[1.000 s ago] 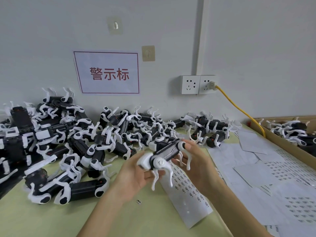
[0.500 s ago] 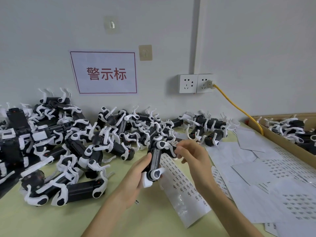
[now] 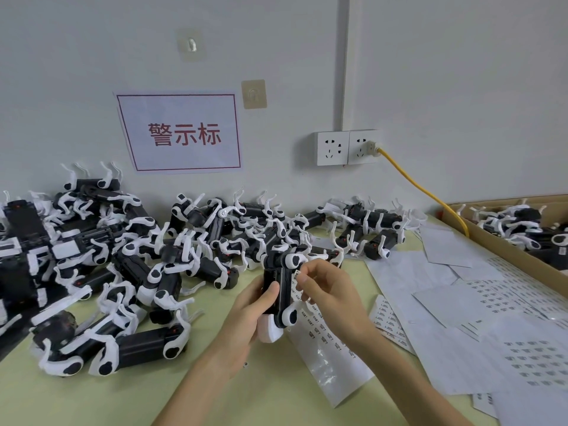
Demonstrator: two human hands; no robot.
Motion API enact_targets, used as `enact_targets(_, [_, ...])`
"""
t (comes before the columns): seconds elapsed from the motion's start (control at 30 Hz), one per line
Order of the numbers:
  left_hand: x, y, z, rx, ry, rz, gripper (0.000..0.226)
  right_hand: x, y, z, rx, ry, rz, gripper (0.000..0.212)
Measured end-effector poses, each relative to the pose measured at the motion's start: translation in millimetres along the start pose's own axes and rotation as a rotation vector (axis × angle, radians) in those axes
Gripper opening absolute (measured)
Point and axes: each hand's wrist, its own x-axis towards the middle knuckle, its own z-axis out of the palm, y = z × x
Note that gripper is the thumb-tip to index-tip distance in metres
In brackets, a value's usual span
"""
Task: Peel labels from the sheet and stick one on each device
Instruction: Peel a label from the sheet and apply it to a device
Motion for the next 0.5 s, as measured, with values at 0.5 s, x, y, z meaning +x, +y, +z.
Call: enact_targets(0.5, [1.7, -3.9, -1.3, 0.044, -0.014, 0.052, 0.042, 0.1, 3.6, 1.9, -0.01, -0.043, -0.015, 0.015])
